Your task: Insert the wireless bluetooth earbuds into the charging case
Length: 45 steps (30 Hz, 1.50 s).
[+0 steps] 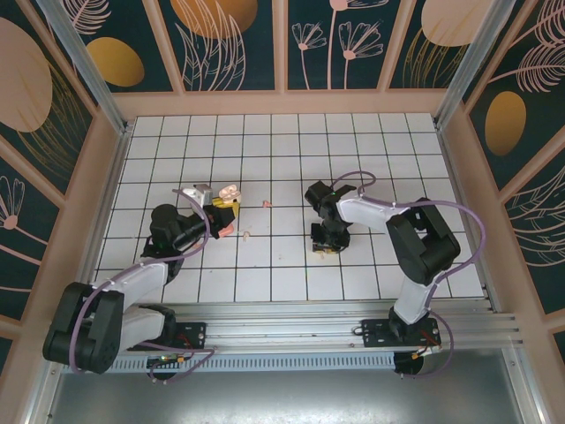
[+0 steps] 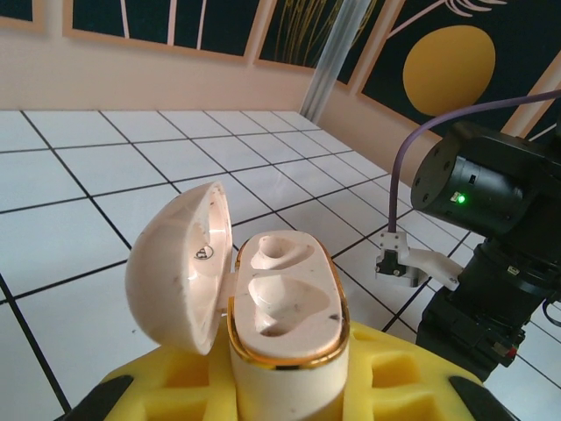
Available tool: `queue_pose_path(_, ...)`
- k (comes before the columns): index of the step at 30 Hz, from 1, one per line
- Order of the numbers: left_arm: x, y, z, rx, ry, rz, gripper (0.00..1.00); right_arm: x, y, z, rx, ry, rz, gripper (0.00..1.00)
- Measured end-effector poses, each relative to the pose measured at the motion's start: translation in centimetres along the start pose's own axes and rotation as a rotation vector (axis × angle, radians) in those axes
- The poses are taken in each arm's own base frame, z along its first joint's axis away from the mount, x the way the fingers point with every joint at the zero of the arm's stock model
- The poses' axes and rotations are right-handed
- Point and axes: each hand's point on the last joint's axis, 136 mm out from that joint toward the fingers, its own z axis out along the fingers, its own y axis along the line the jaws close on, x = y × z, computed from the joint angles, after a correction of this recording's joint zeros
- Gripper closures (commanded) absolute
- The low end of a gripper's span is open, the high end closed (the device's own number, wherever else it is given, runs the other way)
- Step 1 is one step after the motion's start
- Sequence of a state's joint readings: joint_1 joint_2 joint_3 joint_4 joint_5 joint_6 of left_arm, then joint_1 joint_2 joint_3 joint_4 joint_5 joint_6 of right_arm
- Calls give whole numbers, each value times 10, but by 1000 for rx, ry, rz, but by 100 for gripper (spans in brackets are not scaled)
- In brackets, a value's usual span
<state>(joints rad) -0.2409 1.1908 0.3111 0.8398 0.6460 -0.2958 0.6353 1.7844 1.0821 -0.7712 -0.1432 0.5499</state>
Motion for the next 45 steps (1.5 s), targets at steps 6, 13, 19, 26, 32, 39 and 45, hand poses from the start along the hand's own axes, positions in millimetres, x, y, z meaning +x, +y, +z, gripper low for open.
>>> queue_pose_path(6, 0, 0, 0, -1, 1, -1, 91, -1, -1, 0, 1, 1, 3, 80)
queue_pose_path(13, 1, 1, 2, 2, 6, 3, 92, -7, 4, -4, -27, -35, 6, 80)
queue_pose_path(19, -8, -6, 2, 41, -31, 61, 93, -33, 22, -55, -138, -266, 1, 80)
queue_pose_path(26, -15, -27, 7, 141, -74, 149, 93, -69, 68, -165, -414, -668, -77, 81)
queue_pose_path(32, -9, -52, 15, 230, -72, 228, 95, -72, 110, -223, -565, -889, -228, 80)
queue_pose_path(39, -11, -58, 20, 251, -77, 263, 94, -45, 149, -281, -763, -1073, -392, 80)
queue_pose_path(45, -14, -58, 21, 253, -83, 270, 95, -29, 168, -289, -850, -1101, -468, 80)
